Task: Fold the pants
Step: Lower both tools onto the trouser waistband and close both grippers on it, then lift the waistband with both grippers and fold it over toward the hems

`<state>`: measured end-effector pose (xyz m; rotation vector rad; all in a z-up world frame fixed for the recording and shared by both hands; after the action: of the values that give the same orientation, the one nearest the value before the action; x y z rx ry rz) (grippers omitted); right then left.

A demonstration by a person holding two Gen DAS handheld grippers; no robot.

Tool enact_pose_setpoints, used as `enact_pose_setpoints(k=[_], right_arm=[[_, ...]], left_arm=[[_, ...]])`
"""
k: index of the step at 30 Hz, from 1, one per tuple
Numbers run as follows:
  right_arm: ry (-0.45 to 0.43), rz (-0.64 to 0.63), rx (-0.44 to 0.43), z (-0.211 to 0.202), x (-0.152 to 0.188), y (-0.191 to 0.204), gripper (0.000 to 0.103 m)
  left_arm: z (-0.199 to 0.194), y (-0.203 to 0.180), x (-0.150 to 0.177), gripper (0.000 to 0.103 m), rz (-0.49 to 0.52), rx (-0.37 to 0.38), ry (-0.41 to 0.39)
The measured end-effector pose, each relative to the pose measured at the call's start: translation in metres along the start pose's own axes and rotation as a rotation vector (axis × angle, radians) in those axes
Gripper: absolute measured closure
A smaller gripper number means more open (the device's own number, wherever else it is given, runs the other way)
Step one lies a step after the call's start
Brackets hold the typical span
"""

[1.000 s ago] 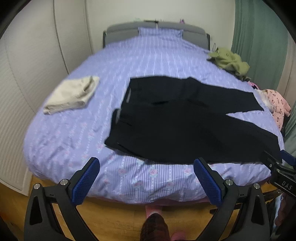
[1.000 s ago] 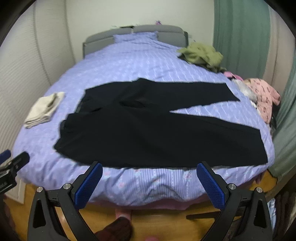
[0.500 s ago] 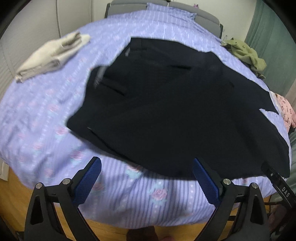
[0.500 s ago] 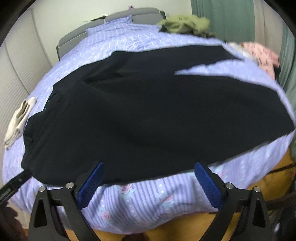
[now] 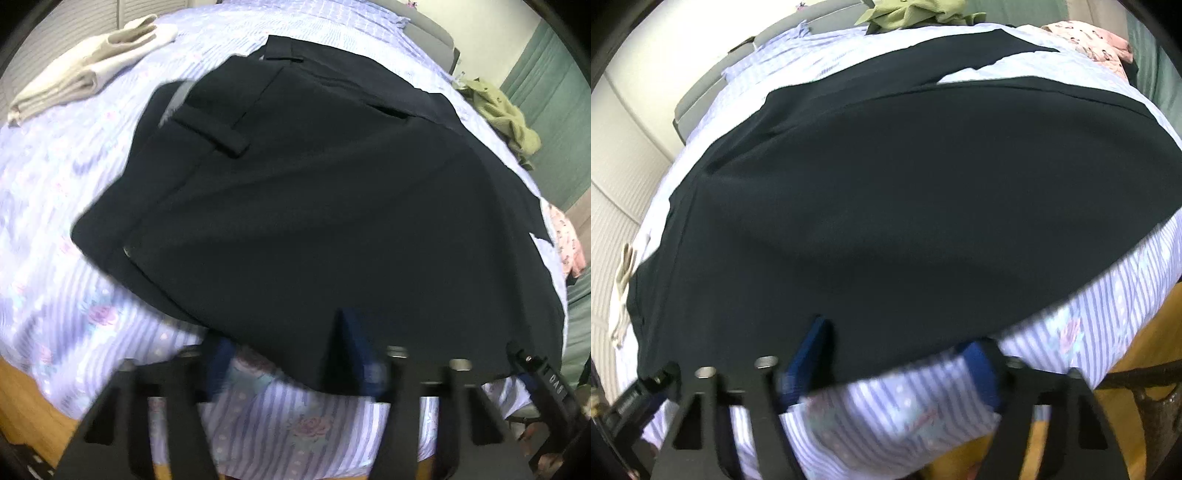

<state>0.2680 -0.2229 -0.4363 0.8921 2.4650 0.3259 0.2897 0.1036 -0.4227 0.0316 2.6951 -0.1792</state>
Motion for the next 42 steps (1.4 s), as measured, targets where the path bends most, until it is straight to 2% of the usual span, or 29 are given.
enact_pose_setpoints(k=[1,3,4,9,15,22,25,29,35,42], right_arm=[[0.008,-0.002,-0.012,-0.001,-0.005,0.002,0.063],[0.053,0.003,-0.038,-0.004,-0.015,0.007,0.077],[0.06,-0.001,-0.038,-0.006,-0.019,0.011,0.081],[-0.032,-0.098,-0.028,-0.055,-0.062,0.049,0.087],[-0.08,-0.056,-0.067,-0.094,-0.124,0.088,0.089],[-0.158,-0.103,-0.056,-0.111,-0.186,0.149,0.089],[-0.19,-0.135,-0.047,-0.104,-0.214,0.18,0.089],[-0.179,-0.141,-0.04,-0.074,-0.245,0.207,0.089],[-0.121,-0.171,-0.019,0.004,-0.288,0.237,0.089],[-0.018,-0.283,0.031,0.097,-0.302,0.255,0.089]], left_arm=[[-0.005,0.0,-0.004,0.075,0.003,-0.015,-0.001],[-0.018,-0.002,-0.012,0.086,0.02,-0.025,-0.009],[-0.024,-0.005,-0.017,0.088,0.03,-0.023,-0.013],[-0.069,-0.026,-0.052,0.091,0.094,0.003,-0.066],[-0.121,-0.04,-0.128,0.092,0.173,-0.008,-0.184],[-0.134,-0.03,-0.225,0.093,0.187,0.033,-0.252],[-0.125,-0.027,-0.269,0.093,0.193,0.055,-0.266],[-0.092,-0.027,-0.32,0.093,0.225,0.048,-0.253],[-0.026,-0.028,-0.364,0.093,0.264,-0.001,-0.217],[0.07,-0.011,-0.39,0.093,0.175,-0.01,-0.076]])
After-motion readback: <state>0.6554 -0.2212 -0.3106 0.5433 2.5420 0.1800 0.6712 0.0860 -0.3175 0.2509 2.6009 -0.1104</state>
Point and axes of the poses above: each gripper's, at about its wrist camera, not at the fingertips, and z roughly the way its jaws point, y to its left, x to its underside, the point moved 7 cm from there along z, roughly the way its jaws point, and after that the axes turned 13 degrees about z, right-handed, at the moved point
